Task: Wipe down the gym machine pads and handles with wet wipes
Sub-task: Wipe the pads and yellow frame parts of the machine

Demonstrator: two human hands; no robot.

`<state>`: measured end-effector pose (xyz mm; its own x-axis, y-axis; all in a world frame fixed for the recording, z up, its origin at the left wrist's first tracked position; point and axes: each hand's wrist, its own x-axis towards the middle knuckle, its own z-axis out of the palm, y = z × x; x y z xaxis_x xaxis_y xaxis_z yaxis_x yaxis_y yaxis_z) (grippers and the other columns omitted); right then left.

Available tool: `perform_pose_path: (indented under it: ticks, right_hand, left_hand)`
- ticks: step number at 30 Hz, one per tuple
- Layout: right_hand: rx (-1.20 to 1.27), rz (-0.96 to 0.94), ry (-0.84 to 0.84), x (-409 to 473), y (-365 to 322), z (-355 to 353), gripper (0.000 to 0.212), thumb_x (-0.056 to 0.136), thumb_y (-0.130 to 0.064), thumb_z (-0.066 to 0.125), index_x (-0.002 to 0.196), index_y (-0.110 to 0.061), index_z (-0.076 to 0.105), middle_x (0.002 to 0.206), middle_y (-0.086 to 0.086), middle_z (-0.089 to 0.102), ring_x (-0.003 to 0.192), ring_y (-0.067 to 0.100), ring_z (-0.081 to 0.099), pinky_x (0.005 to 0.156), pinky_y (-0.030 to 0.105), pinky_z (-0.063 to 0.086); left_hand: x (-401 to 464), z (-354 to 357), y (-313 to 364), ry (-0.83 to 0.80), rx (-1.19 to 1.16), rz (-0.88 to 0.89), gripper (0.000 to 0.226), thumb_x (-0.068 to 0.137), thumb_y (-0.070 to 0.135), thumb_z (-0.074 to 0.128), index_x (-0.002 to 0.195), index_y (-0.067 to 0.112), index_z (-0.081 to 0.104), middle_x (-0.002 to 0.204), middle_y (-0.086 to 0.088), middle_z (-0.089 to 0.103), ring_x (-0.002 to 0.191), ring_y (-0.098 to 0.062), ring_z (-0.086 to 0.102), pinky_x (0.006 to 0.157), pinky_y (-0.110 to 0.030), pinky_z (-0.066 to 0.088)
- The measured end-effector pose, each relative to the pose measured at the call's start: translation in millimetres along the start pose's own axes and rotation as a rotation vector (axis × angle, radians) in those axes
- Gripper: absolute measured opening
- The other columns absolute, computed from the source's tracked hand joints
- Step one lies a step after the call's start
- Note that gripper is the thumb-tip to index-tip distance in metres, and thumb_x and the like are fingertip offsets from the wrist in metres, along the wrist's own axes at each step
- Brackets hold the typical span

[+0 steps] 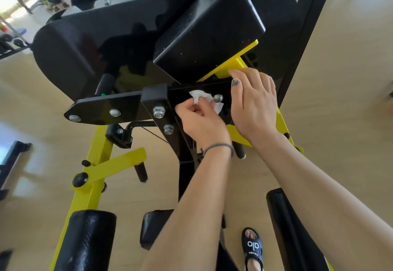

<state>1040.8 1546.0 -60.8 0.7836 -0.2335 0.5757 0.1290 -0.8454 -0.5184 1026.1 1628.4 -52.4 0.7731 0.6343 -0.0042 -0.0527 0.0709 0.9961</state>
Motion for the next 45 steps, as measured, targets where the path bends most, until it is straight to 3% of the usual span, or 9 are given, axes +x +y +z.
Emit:
perform_pose_path:
  ticks: [6,9,12,17,21,28,34,40,45]
  right_hand:
    - [0.027,-0.012,0.042,-1,2,3,0.045,0.108,-0.028,0.026,0.128,-0.017,0.064,0.124,0.001,0.062,0.113,0.023,0.051,0.105,0.034,0.033]
    - [0.002,-0.019,0.052,-1,3,4,0.042,0.108,-0.026,0.028,0.127,-0.017,0.064,0.123,0.002,0.062,0.111,0.025,0.051,0.103,0.034,0.033]
    - [0.003,-0.050,0.046,-1,7,2,0.041,0.109,-0.025,0.029,0.128,-0.017,0.063,0.124,0.002,0.062,0.112,0.025,0.052,0.103,0.034,0.034]
    - [0.008,-0.054,0.032,-1,7,0,0.041,0.108,-0.025,0.029,0.130,-0.016,0.063,0.126,0.002,0.062,0.113,0.024,0.052,0.105,0.034,0.035]
    - [0.020,-0.040,0.030,-1,5,1,0.041,0.108,-0.025,0.030,0.129,-0.016,0.063,0.126,0.002,0.062,0.114,0.024,0.053,0.105,0.036,0.036]
    - [0.070,-0.011,0.026,-1,4,0,0.045,0.108,-0.028,0.026,0.128,-0.016,0.065,0.125,0.001,0.063,0.115,0.022,0.052,0.105,0.034,0.035]
    - [0.075,-0.013,0.001,0,5,-3,0.047,0.108,-0.029,0.024,0.129,-0.016,0.064,0.127,0.002,0.063,0.117,0.022,0.052,0.107,0.034,0.034]
    - [0.100,0.025,-0.009,1,7,-3,0.049,0.108,-0.029,0.023,0.128,-0.019,0.066,0.126,-0.003,0.063,0.118,0.016,0.051,0.108,0.025,0.028]
    - [0.254,0.087,-0.175,12,15,-20,0.053,0.110,-0.029,0.019,0.131,-0.028,0.068,0.131,-0.014,0.062,0.119,-0.003,0.044,0.103,0.009,0.024]
  left_hand:
    - [0,-2,3,-0.009,0.026,0.089,0.008,0.097,0.018,0.060,0.104,0.016,0.056,0.089,0.008,0.063,0.079,-0.001,0.064,0.066,-0.010,0.047]
    - [2,4,1,0.096,-0.262,-0.302,0.017,0.098,0.016,0.060,0.110,0.004,0.062,0.095,-0.009,0.071,0.080,-0.011,0.070,0.069,-0.012,0.052]
    - [6,7,4,0.106,-0.629,-0.757,0.020,0.100,0.019,0.060,0.105,0.001,0.065,0.091,-0.007,0.071,0.083,-0.010,0.068,0.094,-0.024,0.054]
    - [23,-14,8,0.130,-0.889,-0.916,0.017,0.100,0.022,0.060,0.096,0.006,0.063,0.094,-0.002,0.067,0.078,-0.008,0.064,0.074,-0.018,0.056]
    - [30,-17,7,0.149,-0.950,-0.999,0.012,0.097,0.021,0.065,0.096,0.010,0.065,0.084,0.001,0.065,0.069,-0.006,0.062,0.068,-0.018,0.054]
    - [22,-12,0,0.105,-0.776,-0.963,0.011,0.095,0.022,0.068,0.092,0.012,0.064,0.085,0.001,0.063,0.077,-0.006,0.062,0.088,-0.021,0.056]
    - [6,5,-12,-0.085,-0.745,-1.028,0.025,0.102,0.017,0.055,0.078,0.010,0.054,0.058,0.001,0.045,0.046,-0.008,0.044,0.061,-0.020,0.051]
    - [8,5,-5,-0.028,-0.727,-0.957,0.022,0.100,0.011,0.060,0.119,0.000,0.061,0.099,-0.009,0.062,0.088,-0.012,0.062,0.093,-0.033,0.058]
    - [-8,22,-13,-0.150,-0.794,-1.079,0.010,0.103,0.003,0.048,0.101,0.000,0.058,0.086,-0.008,0.056,0.078,-0.005,0.061,0.066,-0.011,0.056]
